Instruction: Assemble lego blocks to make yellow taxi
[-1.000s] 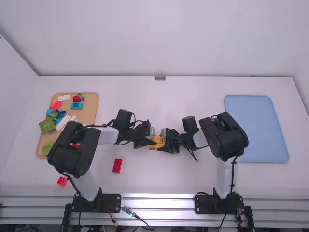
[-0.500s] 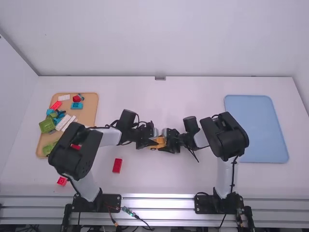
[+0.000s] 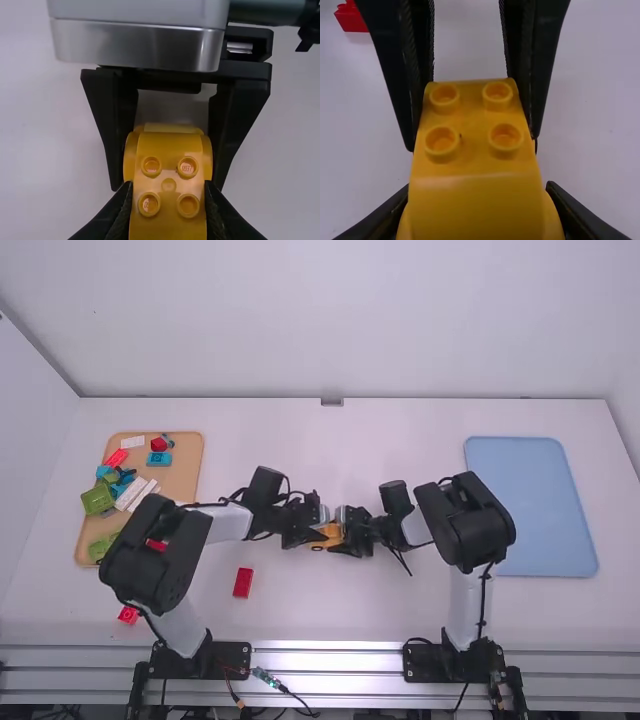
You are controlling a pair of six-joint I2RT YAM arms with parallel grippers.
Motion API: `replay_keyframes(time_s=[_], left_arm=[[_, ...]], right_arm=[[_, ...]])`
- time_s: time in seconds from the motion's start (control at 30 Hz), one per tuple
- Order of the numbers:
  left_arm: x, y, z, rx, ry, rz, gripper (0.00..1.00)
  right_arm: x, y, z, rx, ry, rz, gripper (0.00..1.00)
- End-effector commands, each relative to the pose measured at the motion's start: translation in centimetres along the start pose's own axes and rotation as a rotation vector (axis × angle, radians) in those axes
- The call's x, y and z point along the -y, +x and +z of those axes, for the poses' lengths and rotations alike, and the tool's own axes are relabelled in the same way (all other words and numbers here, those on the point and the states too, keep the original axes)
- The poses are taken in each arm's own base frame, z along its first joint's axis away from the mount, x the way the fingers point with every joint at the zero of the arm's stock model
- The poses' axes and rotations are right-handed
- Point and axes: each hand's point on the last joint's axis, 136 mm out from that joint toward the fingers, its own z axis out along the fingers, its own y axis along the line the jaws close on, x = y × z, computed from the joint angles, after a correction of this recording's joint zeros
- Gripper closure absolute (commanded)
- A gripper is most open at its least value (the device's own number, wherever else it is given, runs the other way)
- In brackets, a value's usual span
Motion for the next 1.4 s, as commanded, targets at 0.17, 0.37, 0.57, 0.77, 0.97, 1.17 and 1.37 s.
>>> replay_keyframes(time_s=[0.17,0.37,0.57,0.77,0.97,1.17,1.37], left_arm=[[0.8,3.9,1.1,-0.201,-0.047,-0.083,0.98],[0.5,3.1,1.2,-0.204,-0.035,-0.084,0.98],[0.2,2.7,1.0,-0.218,-0.023,-0.098,0.98],[0.0,2.4,0.9,-0.210,-0.025,-0.111,0.92],[-0.5,1.8,0.6,-0.198,-0.044,-0.141,0.84],[-0.5,1.1,0.1,-0.179,-0.048,-0.131,0.67],[-0.7,0.6,-0.3,-0.136,-0.035,-0.138,0.22]], right_arm=[[-0.2,1.8,0.3,-0.073,0.026,0.053,0.80],[-0.2,1.8,0.3,-0.073,0.026,0.053,0.79],[-0.2,1.8,0.3,-0.073,0.026,0.054,0.79],[-0.2,1.8,0.3,-0.074,0.025,0.055,0.79],[-0.2,1.8,0.2,-0.075,0.025,0.057,0.79],[-0.2,1.8,0.3,-0.074,0.024,0.057,0.79],[-0.2,1.8,0.3,-0.074,0.024,0.057,0.79]])
